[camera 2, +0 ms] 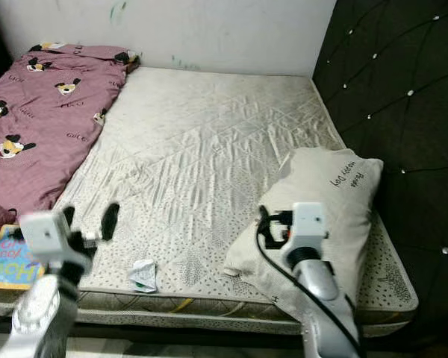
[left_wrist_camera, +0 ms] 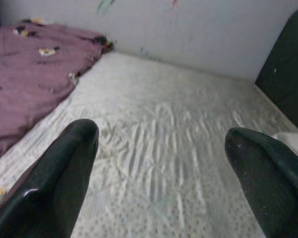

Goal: Clean up the room

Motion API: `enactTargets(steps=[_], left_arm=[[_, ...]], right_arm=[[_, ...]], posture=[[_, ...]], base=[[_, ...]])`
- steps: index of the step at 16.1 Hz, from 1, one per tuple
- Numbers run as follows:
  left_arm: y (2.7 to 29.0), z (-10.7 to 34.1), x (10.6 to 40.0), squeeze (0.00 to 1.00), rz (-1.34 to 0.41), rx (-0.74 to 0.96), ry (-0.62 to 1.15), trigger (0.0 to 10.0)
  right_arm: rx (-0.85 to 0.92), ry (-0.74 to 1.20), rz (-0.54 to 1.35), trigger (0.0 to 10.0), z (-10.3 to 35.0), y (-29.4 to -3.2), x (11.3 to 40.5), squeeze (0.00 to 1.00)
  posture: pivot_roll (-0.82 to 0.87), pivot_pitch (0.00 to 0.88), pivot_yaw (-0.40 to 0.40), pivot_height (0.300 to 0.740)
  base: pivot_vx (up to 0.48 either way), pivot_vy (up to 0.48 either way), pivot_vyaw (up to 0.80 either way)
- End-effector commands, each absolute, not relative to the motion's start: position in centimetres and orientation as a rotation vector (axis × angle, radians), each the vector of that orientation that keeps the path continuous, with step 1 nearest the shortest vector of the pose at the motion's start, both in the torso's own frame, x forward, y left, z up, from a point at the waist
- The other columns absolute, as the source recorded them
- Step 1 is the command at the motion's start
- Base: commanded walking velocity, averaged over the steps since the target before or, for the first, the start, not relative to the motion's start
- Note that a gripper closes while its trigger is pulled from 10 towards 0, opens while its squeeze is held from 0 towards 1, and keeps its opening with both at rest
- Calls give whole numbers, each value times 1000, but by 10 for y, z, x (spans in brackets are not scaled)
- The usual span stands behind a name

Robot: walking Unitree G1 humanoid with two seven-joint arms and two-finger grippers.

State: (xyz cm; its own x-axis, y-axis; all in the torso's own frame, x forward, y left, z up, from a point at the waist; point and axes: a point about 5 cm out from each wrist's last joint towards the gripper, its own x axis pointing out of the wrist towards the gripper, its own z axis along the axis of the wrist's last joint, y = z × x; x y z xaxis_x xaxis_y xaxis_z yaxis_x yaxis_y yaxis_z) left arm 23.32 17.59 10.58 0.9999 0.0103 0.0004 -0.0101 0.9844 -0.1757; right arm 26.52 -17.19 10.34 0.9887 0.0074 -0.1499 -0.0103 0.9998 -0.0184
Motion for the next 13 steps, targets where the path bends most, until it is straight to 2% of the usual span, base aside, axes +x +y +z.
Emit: enactTargets(steps=[1,3,4,5,7,8,12,13], left_arm=[[175,108,233,0,10,-171,-6,10000],[182,105,234,0,37,-198,-9,10000],[186,105,235,0,51,-183,-2,10000],[188,105,235,0,52,-171,-1,10000],[190,106,235,0,62,-182,-12,10000],[190,107,235,0,73,-194,-33,10000],[190,108,235,0,66,-179,-54,10000],[190,109,235,0,48,-163,-70,10000]], right_arm=[[-98,120,-30,10000,108,-178,264,0],[-25,71,-1,10000,112,-176,266,0],[-178,-11,-15,10000,121,-177,269,0],[-194,-14,-22,10000,123,-178,269,0],[-94,28,-41,10000,118,-179,268,0],[-62,-18,-31,10000,121,-181,267,0],[-114,11,-53,10000,113,-180,267,0],[-106,-4,-9,10000,112,-175,266,0]], posture=[[-8,66,-43,740],[-4,61,-46,740],[-4,61,-46,740],[-3,59,-49,740],[3,60,-51,740],[8,60,-55,740],[10,77,-53,740],[10,77,-53,740]], base=[[0,0,0],[0,0,0],[0,0,0],[0,0,0],[0,0,0],[0,0,0],[0,0,0],[0,0,0]])
